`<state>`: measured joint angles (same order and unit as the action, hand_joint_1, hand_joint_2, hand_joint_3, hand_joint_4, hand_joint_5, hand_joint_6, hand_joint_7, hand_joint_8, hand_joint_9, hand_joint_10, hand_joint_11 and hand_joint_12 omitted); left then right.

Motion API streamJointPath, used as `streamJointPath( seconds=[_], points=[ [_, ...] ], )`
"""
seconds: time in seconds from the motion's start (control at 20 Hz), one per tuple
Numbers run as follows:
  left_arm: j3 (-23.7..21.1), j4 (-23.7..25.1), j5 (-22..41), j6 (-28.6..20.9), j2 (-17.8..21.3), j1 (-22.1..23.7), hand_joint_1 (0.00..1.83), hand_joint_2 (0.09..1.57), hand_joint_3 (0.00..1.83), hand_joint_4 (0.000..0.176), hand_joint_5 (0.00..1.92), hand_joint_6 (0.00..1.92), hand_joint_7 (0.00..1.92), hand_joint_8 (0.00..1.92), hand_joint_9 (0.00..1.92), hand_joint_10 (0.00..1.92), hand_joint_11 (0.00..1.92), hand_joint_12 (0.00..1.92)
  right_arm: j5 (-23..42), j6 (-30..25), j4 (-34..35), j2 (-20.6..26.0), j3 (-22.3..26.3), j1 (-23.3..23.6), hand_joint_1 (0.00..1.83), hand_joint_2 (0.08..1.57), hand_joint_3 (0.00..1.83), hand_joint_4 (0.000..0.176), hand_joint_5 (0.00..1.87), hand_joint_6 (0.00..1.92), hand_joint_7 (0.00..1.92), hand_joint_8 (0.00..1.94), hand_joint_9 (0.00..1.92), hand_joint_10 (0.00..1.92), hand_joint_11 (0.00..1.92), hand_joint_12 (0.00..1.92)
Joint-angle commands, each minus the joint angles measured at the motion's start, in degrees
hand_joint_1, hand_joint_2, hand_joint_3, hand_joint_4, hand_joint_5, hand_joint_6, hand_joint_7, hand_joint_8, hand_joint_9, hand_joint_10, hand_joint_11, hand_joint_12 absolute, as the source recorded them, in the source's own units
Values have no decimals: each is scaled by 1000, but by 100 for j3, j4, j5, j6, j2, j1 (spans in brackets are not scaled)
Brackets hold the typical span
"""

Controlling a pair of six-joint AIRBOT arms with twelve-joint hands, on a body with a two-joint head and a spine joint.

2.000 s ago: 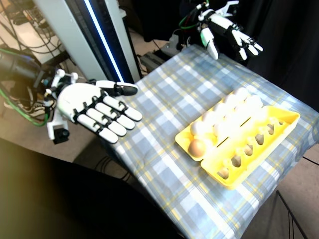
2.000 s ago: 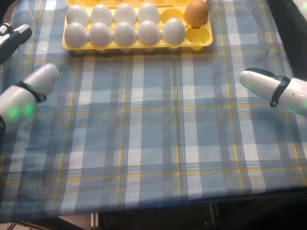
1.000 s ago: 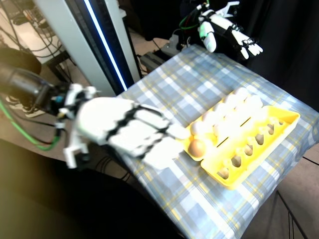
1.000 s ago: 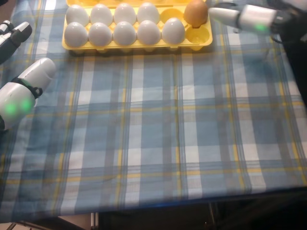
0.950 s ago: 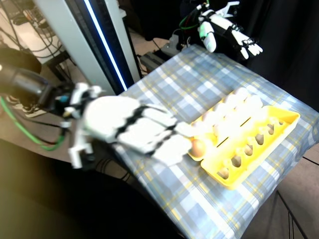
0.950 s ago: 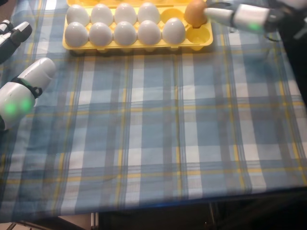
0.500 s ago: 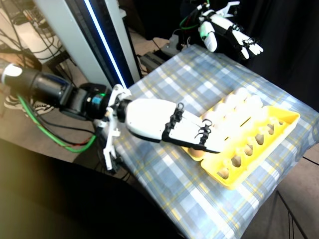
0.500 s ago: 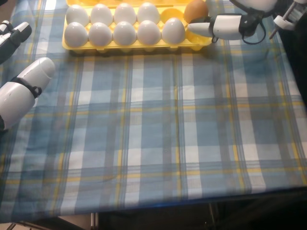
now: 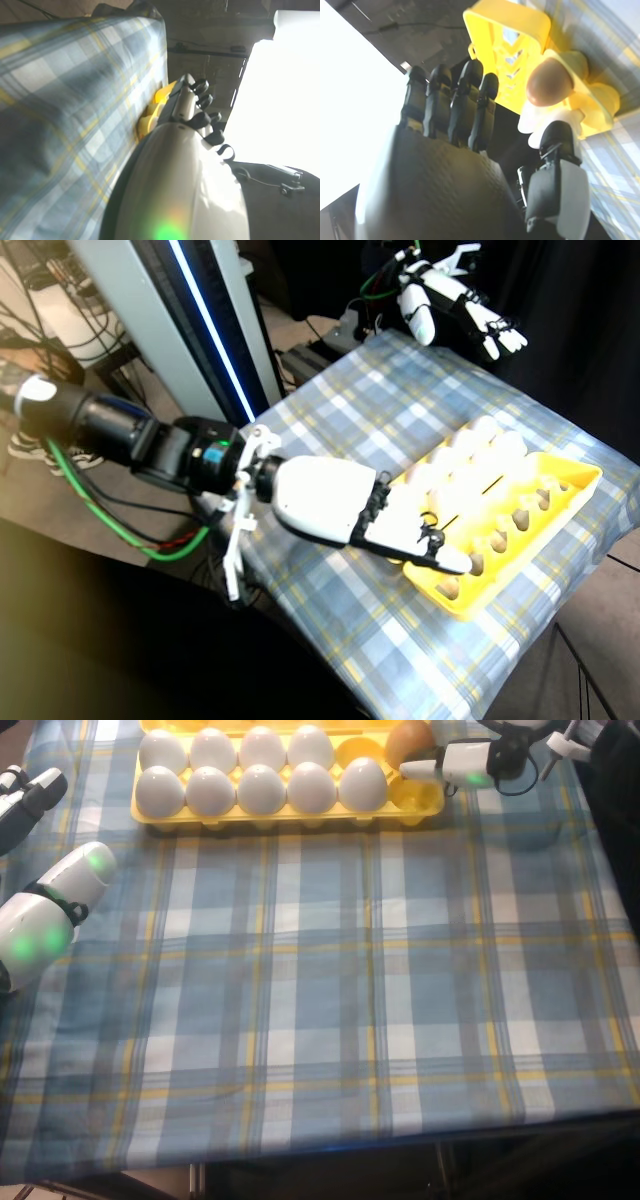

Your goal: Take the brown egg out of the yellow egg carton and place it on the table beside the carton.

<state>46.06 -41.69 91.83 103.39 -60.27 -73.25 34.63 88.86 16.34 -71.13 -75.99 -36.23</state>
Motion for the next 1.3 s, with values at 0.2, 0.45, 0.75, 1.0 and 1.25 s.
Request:
streamJointPath(
  seconds=[0.2,0.45,0.75,1.0,1.25],
  points=[
    [29,244,657,-30,-9,19,175,1225,0,39,356,1,165,1,82,2,0,0,563,34,-26,-84,-107,107,603,1108,5,0,709,7,676,5,304,2,24,7],
    [24,243,661,-31,-7,19,176,1225,0,38,356,0,172,1,85,1,0,0,535,34,29,-132,-154,107,542,1129,7,2,697,0,624,0,276,0,9,0],
    [26,242,662,-31,-9,19,158,1224,0,41,351,0,164,0,79,1,0,0,536,26,36,-186,-162,110,543,1146,3,0,736,5,737,12,300,2,14,1],
    [28,241,668,-35,-8,19,172,1225,0,34,358,3,169,2,82,1,0,0,537,-11,38,-196,-168,110,610,1158,4,0,772,11,746,5,313,4,23,5],
    [24,228,660,-35,-11,19,166,1227,0,38,352,0,168,0,90,3,0,0,540,-146,37,-196,-193,110,727,1209,2,0,839,11,841,11,450,18,33,7]
  ],
)
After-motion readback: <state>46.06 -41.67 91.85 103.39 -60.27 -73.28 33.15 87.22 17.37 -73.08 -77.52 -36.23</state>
